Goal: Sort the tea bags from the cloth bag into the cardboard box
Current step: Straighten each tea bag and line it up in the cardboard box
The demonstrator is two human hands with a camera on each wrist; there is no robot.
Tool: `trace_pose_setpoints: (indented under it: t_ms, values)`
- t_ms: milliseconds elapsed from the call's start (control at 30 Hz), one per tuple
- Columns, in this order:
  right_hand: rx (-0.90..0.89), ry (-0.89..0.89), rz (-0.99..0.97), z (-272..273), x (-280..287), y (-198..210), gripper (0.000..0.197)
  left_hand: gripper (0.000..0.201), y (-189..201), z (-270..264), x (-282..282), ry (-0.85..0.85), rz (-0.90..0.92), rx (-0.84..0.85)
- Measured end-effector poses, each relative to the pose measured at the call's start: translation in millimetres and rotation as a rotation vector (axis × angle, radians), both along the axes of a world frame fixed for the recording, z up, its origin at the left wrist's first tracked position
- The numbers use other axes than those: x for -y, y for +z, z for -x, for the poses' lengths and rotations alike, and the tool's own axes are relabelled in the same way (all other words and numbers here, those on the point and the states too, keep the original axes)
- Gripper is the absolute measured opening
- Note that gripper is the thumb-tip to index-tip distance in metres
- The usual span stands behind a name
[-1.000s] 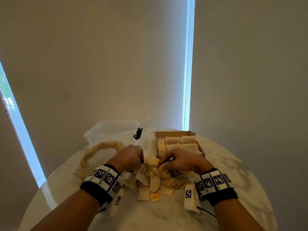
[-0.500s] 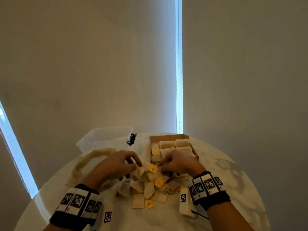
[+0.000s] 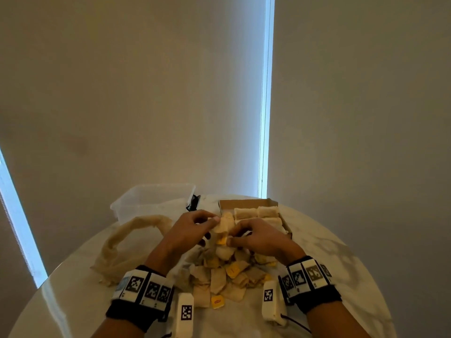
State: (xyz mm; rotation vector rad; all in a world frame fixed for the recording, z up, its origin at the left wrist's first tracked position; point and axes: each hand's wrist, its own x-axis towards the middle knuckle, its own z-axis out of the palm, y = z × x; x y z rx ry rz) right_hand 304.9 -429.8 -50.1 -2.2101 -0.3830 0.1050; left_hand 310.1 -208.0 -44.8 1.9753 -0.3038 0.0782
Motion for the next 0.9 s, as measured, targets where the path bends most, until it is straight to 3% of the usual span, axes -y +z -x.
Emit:
trace_pose_setpoints:
  t_ms: [233,433,567,700,800,900]
  values:
    - [-0.053,-0.006,-0.146,-1,-4,-7,0.017,0.019,-12,8,-2,0.019,0.195,-0.026]
    - [-0.022,0.018,-0.143,11,-6,-4,0.015,0.02,-20,15,-15,0.001,0.317,-0.04]
    - [-0.036,0.015,-0.135,14,-6,-2,0.014,0.034,-19,16,-13,-0.065,0.227,-0.065]
    - [-0.025,0.027,-0.155,15,-6,-2,0.02,0.022,-16,20,-10,-0.146,0.133,-0.155]
    - [-0.012,0.024,-0.208,12,-7,-3,0.025,0.037,-16,22,-10,-0.178,0.033,-0.187]
    - [-0.012,0.037,-0.276,12,-9,-4,0.029,0.038,-20,20,-12,-0.171,-0.014,-0.175]
